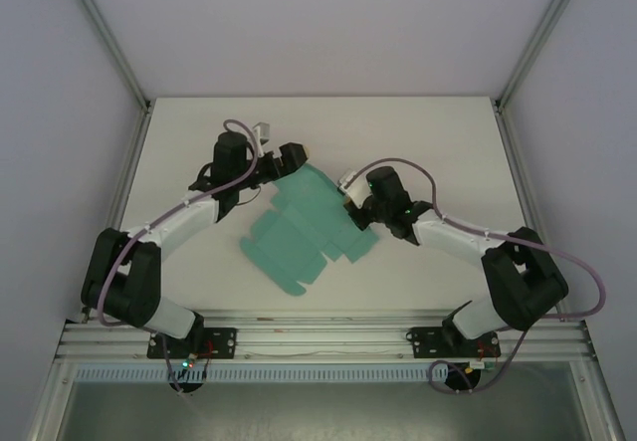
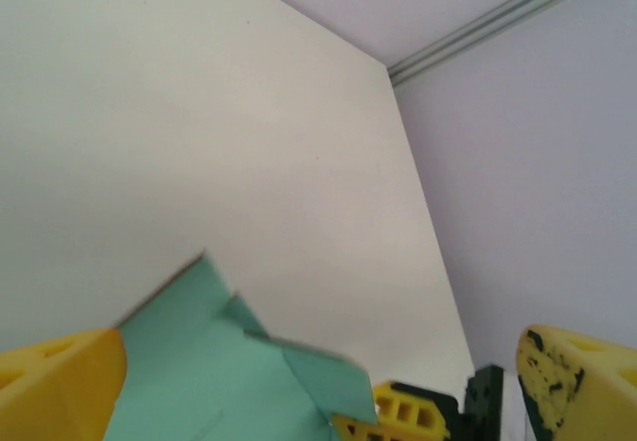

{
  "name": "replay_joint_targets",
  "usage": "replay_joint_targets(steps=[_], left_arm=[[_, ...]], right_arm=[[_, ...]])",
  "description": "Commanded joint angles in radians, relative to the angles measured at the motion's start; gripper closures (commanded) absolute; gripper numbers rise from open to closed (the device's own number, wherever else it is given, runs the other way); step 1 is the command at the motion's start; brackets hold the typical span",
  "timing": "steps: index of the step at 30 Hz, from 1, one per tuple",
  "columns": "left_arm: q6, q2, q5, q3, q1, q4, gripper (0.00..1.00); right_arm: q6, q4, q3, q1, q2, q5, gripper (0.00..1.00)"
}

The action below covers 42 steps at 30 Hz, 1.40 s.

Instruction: Assemble paper box

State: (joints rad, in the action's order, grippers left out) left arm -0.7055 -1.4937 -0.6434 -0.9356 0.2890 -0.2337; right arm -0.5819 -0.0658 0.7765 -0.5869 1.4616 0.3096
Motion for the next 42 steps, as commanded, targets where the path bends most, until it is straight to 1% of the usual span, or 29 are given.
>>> replay_joint_targets(steps=[1,3,5,8,10,11,13,17,18,21,23,27,30,34,39,42], left_arm=[[0.037,-0.043,0.048,-0.062,-0.001,0.066,0.00],[0.034,-0.070,0.037,-0.074,-0.003,0.061,0.02],[0.036,-0.090,0.023,-0.084,-0.003,0.065,0.07],[0.066,-0.110,0.014,-0.097,-0.001,0.108,0.20],[0.091,-0.110,0.012,-0.092,-0.001,0.132,0.31],[0.115,-0.109,0.017,-0.089,0.001,0.151,0.35],[0.148,-0.102,0.047,-0.083,0.004,0.195,0.35],[0.240,-0.098,0.158,-0.078,0.004,0.297,0.31],[0.256,-0.103,0.163,-0.077,0.004,0.309,0.31],[0.289,-0.121,0.112,-0.062,0.009,0.286,0.22],[0.311,-0.130,0.083,-0.058,0.021,0.275,0.19],[0.340,-0.132,0.085,-0.058,0.053,0.253,0.06],[0.347,-0.141,0.090,-0.067,0.073,0.244,0.01],[0.351,-0.159,0.144,-0.083,0.104,0.250,0.00],[0.294,-0.174,0.212,-0.073,0.118,0.221,0.00],[0.252,-0.171,0.237,-0.046,0.121,0.175,0.00]], right_arm=[[-0.138,-0.092,-0.039,-0.014,-0.028,-0.032,1.00],[-0.152,-0.106,-0.041,-0.014,-0.026,-0.049,1.00],[-0.177,-0.106,-0.032,-0.022,-0.017,-0.092,1.00],[-0.226,-0.163,-0.039,-0.039,-0.003,-0.176,1.00],[-0.238,-0.165,-0.026,-0.040,0.007,-0.199,1.00],[-0.246,-0.157,-0.018,-0.040,0.012,-0.206,1.00],[-0.260,-0.156,-0.010,-0.039,0.015,-0.211,1.00],[-0.276,-0.148,-0.001,-0.040,0.007,-0.216,1.00],[-0.275,-0.137,0.006,-0.040,0.008,-0.215,1.00],[-0.271,-0.112,0.023,-0.039,0.012,-0.208,1.00],[-0.268,-0.113,0.029,-0.040,0.013,-0.206,1.00],[-0.260,-0.107,0.046,-0.047,0.025,-0.214,1.00],[-0.266,-0.102,0.058,-0.057,0.038,-0.232,1.00],[-0.289,-0.101,0.070,-0.077,0.057,-0.256,1.00],[-0.353,-0.096,0.083,-0.116,0.092,-0.340,1.00],[-0.347,-0.098,0.082,-0.125,0.101,-0.337,1.00]])
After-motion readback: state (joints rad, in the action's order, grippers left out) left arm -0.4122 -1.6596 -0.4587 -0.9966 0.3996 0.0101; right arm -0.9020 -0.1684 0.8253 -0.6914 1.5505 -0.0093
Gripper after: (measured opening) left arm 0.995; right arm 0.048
